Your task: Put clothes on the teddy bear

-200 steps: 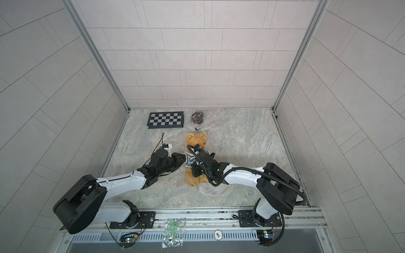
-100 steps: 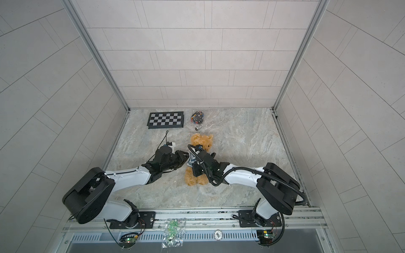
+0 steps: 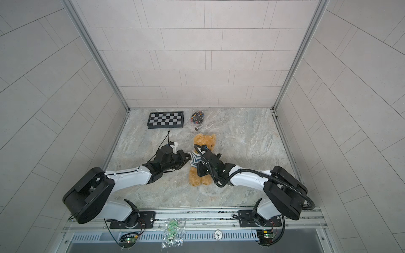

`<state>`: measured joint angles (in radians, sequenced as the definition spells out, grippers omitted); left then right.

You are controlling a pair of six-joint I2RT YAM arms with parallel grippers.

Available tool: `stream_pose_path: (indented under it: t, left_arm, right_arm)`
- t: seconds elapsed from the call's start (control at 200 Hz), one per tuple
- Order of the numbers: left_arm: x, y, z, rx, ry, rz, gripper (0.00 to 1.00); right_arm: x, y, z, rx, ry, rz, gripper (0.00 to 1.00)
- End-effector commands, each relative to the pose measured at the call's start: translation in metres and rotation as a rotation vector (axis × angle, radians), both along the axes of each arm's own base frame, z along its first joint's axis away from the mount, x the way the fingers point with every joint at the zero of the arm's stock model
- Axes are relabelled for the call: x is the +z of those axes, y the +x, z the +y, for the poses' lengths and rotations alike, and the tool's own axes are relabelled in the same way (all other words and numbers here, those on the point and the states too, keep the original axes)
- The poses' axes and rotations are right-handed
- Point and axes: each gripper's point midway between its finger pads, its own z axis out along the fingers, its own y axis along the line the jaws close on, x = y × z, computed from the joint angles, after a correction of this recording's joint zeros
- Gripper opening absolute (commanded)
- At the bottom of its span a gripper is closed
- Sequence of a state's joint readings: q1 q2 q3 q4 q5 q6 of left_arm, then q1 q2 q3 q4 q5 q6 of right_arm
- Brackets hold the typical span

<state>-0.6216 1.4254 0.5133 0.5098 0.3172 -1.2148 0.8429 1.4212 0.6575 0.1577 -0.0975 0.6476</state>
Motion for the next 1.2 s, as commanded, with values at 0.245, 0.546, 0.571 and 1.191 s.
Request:
stream_pose_path:
  t: [0.245, 0.546, 0.571, 1.191]
  left_arm:
    - [0.004, -0.015, 0.013, -0.03, 0.033, -0.028, 0.0]
    - [0.006, -0.03, 0.014, -0.073, 0.046, -0.025, 0.0]
    - [0.007, -0.031, 0.014, -0.076, 0.043, -0.025, 0.0]
    - [-0.005, -0.051, 0.015, -0.155, 0.029, -0.02, 0.0]
  right_arm:
    - [-0.003, -0.012, -0.024, -0.006, -0.033, 0.021, 0.37]
    - [0.036, -0.01, 0.014, 0.109, 0.098, -0.047, 0.48]
    - [0.037, -0.01, 0.015, 0.112, 0.1, -0.048, 0.49]
    - [-0.019, 0.001, -0.026, 0.026, -0.105, 0.057, 0.0]
